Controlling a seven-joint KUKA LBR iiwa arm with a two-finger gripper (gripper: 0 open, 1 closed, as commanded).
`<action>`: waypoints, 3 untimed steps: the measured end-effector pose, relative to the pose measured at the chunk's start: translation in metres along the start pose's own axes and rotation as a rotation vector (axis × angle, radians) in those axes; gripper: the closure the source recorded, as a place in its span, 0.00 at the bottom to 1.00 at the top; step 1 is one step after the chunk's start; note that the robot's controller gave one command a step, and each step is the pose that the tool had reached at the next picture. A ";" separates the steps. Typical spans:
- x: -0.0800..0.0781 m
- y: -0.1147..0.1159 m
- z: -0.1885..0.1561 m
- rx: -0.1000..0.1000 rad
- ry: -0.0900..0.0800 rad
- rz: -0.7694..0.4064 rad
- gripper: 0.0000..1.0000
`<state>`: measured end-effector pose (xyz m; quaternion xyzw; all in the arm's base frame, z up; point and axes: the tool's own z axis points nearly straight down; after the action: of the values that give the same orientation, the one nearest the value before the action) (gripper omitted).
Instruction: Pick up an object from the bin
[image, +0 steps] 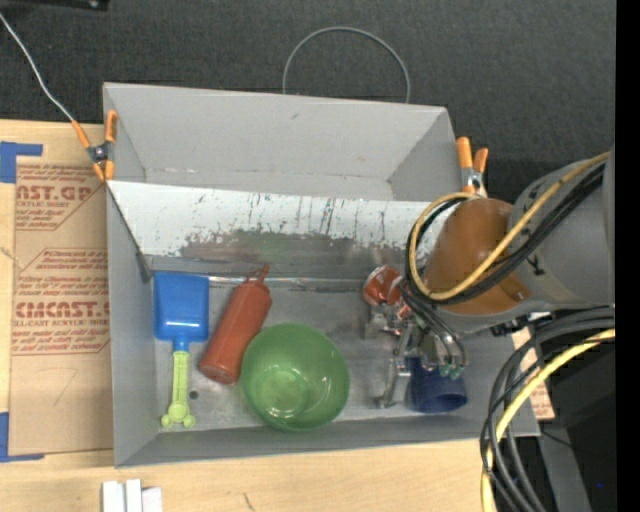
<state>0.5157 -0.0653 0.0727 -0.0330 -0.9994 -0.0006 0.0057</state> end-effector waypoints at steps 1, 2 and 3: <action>-0.006 0.032 -0.078 0.000 -0.003 -0.206 0.00; 0.017 -0.039 -0.007 -0.001 -0.006 -0.193 0.00; 0.012 -0.029 0.005 -0.003 -0.007 -0.334 0.00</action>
Offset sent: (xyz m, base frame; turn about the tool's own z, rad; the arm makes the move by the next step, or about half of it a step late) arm -0.0268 -0.0494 -0.0027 -0.1852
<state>0.5022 -0.0935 0.0682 0.1334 -0.9911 -0.0026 0.0019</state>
